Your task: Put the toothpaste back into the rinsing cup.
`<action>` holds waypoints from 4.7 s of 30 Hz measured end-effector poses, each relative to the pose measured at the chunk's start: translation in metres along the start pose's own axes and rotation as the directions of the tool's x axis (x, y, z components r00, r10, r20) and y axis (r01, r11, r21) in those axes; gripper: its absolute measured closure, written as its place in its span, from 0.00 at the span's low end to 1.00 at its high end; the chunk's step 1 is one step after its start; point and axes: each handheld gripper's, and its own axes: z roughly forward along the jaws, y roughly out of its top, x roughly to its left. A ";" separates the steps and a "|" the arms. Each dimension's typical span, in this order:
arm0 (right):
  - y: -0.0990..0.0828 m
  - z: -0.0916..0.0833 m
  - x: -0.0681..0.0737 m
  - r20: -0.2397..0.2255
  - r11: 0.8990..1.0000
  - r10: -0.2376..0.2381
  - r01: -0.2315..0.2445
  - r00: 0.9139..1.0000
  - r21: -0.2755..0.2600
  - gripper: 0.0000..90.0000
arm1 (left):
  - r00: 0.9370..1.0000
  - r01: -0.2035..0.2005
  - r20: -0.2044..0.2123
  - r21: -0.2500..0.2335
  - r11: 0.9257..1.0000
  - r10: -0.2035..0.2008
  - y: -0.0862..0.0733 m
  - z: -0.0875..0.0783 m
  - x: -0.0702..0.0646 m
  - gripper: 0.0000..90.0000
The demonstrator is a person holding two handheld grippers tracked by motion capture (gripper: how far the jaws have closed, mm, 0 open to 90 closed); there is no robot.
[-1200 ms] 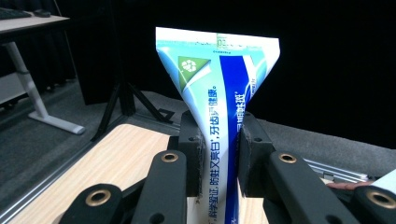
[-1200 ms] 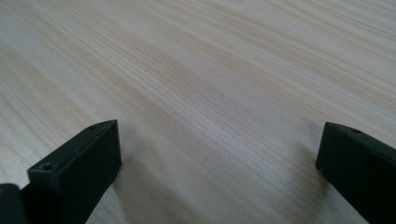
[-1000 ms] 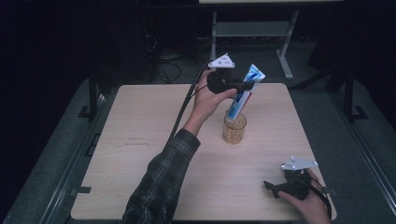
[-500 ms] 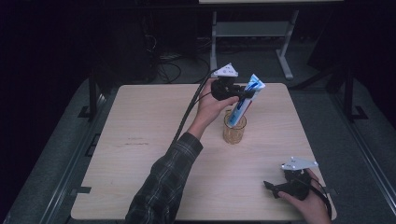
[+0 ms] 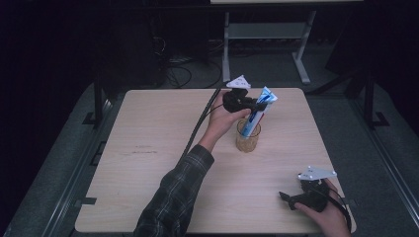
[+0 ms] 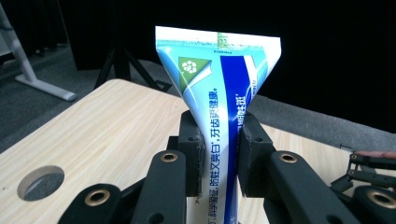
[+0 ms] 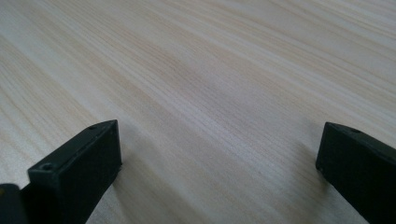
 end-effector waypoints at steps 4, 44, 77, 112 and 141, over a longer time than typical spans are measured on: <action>0.000 0.000 0.000 0.000 1.000 -0.001 0.001 1.000 0.000 0.00 | 1.000 0.009 0.001 0.010 1.000 -0.009 -0.006 0.001 0.002 0.82; 0.000 0.000 0.000 0.000 1.000 -0.001 0.001 1.000 0.000 0.00 | 0.997 -0.027 -0.076 0.029 0.999 0.030 -0.021 -0.003 0.006 0.42; -0.001 0.000 0.001 -0.002 1.000 0.004 -0.004 1.000 0.001 0.00 | 0.975 -0.004 -0.219 0.074 0.997 0.021 -0.033 -0.102 -0.005 0.31; -0.001 0.000 0.000 0.000 1.000 0.001 -0.001 1.000 0.001 0.00 | 0.919 0.110 -0.393 0.143 0.984 -0.046 -0.126 -0.211 -0.026 0.26; -0.001 0.000 0.000 0.000 1.000 0.002 -0.002 1.000 0.001 0.00 | 0.874 0.205 -0.477 0.180 0.962 -0.097 -0.208 -0.267 -0.055 0.24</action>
